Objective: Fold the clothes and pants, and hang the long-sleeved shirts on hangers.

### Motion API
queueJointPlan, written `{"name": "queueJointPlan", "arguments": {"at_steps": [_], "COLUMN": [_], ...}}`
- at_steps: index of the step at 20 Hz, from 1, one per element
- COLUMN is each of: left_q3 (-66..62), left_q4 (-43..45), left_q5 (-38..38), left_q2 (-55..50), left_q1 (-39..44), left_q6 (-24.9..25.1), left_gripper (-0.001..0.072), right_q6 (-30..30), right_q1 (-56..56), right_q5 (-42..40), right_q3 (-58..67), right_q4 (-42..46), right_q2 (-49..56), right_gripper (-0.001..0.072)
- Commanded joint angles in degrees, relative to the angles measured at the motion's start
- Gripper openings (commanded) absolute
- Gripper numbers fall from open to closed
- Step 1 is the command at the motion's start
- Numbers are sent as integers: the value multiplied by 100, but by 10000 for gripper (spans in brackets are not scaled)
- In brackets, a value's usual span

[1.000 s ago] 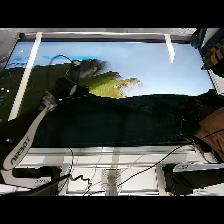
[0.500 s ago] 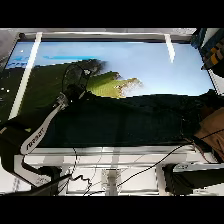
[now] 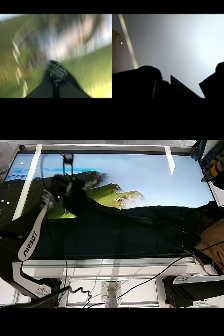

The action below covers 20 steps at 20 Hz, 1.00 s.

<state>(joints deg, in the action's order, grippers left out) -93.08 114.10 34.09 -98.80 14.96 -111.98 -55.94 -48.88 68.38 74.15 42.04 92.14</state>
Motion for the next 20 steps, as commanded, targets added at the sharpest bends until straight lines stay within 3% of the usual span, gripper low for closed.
{"name": "queueJointPlan", "arguments": {"at_steps": [1,6,10,20], "left_q3": [-1211,-1963,-1692,4113], "left_q4": [-11,-13,-61,-922], "left_q5": [-328,-83,1469,525], "left_q2": [0,404,772,3171], "left_q1": [-232,-437,-682,-876], "left_q6": [66,879,1884,2072], "left_gripper": [22,22,22,22], "right_q6": [-17,-17,-17,-15], "right_q1": [2,2,0,0], "right_q5": [-282,-675,-732,-800], "right_q3": [2,2,2,2], "right_q4": [-645,-1126,-1110,-671], "right_q2": [-2,-2,-2,-2], "right_gripper": [72,72,72,72]}}
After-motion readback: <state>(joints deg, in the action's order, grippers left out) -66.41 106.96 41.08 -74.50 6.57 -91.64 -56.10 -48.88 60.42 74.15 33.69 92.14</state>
